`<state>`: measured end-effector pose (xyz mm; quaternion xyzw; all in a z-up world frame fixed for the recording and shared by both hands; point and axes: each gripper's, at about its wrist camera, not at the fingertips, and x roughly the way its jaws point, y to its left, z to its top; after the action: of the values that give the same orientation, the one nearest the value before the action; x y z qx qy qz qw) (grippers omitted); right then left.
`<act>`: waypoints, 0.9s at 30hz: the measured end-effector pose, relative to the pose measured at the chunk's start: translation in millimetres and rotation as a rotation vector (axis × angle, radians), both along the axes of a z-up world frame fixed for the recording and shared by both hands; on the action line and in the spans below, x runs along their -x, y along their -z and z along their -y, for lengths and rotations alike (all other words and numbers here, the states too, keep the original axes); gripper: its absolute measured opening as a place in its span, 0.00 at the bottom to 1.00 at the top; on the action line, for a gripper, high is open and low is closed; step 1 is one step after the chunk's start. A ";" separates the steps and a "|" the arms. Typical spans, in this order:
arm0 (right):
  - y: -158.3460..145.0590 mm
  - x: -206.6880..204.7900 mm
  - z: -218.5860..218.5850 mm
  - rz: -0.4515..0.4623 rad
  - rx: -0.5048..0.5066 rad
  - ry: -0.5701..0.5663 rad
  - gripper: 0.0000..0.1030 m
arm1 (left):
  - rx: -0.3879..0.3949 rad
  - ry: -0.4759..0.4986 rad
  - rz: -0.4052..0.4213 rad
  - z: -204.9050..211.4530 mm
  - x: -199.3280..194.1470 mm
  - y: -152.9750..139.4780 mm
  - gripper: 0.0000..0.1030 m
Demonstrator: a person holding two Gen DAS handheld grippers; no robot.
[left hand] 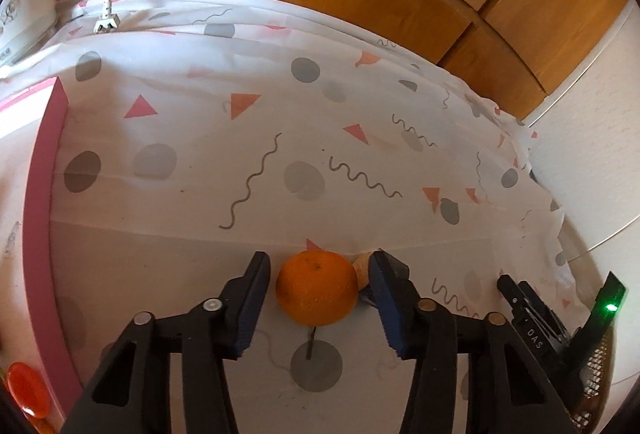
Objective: Organize fruits
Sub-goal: 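Reach the left tool to the mandarin and grasp it, then carry the mandarin into the tray and open the left tool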
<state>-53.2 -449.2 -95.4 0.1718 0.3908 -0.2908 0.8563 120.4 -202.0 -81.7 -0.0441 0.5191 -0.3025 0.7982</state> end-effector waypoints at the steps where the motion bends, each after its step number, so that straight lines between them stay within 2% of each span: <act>1: 0.1 -0.2 -0.1 -0.001 0.000 0.000 0.58 | -0.008 -0.002 -0.003 -0.2 -0.8 1.0 0.39; 5: 0.7 -0.6 -0.2 -0.001 0.001 0.000 0.58 | 0.010 0.002 -0.032 -2.1 0.6 7.7 0.41; 9: 0.8 -1.0 -0.4 -0.003 0.002 0.000 0.58 | -0.016 0.018 -0.001 -0.1 5.2 6.2 0.39; 14: 0.5 -0.9 -0.3 -0.003 0.002 0.000 0.58 | -0.026 0.008 -0.006 -6.3 10.2 1.2 0.38; 27: -0.1 -1.0 -0.8 -0.010 0.008 -0.001 0.58 | -0.005 -0.050 0.079 -52.5 30.0 -41.0 0.38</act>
<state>-52.1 -448.4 -95.3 0.1665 0.3940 -0.2930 0.8551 90.4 -149.5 -40.7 -0.0428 0.4867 -0.2827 0.8255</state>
